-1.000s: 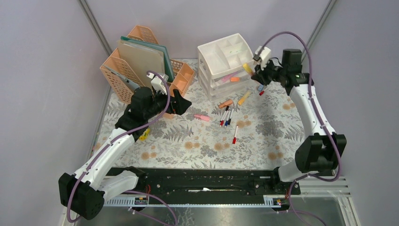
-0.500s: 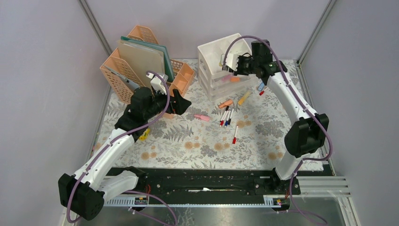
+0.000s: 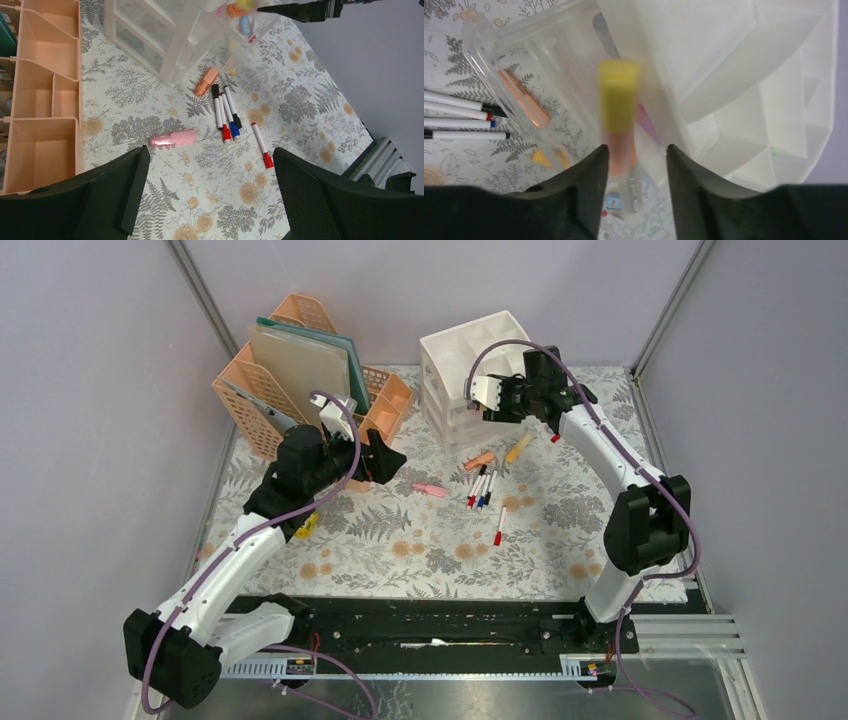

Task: Organize the desk
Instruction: Place the stationery in the drawer, then pick up the stationery from the center of the board.

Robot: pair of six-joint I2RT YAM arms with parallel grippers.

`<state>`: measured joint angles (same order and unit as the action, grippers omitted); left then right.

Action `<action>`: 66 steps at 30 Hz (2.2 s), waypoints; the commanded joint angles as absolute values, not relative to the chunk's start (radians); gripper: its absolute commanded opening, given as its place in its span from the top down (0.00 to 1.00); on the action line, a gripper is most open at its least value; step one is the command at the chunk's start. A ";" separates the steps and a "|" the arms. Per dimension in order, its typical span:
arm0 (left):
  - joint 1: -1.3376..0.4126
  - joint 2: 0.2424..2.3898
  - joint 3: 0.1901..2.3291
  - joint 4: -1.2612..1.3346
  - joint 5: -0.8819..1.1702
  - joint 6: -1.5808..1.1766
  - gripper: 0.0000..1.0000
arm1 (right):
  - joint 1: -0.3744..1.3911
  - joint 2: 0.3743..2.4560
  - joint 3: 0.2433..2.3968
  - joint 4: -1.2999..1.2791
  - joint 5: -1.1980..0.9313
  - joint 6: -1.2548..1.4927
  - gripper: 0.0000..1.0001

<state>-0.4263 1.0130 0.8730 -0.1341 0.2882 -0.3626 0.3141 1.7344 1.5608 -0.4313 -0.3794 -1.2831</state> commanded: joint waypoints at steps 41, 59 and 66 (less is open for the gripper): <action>-0.419 0.980 0.846 -0.027 0.363 -0.339 0.01 | 0.006 1.264 0.770 0.243 -1.001 0.144 0.00; -0.420 0.955 0.842 -0.016 0.387 -0.349 0.01 | -0.064 1.316 0.691 0.388 -0.954 0.263 0.00; -0.418 0.953 0.842 -0.014 0.388 -0.353 0.01 | -0.099 1.351 0.635 0.461 -0.876 0.442 0.00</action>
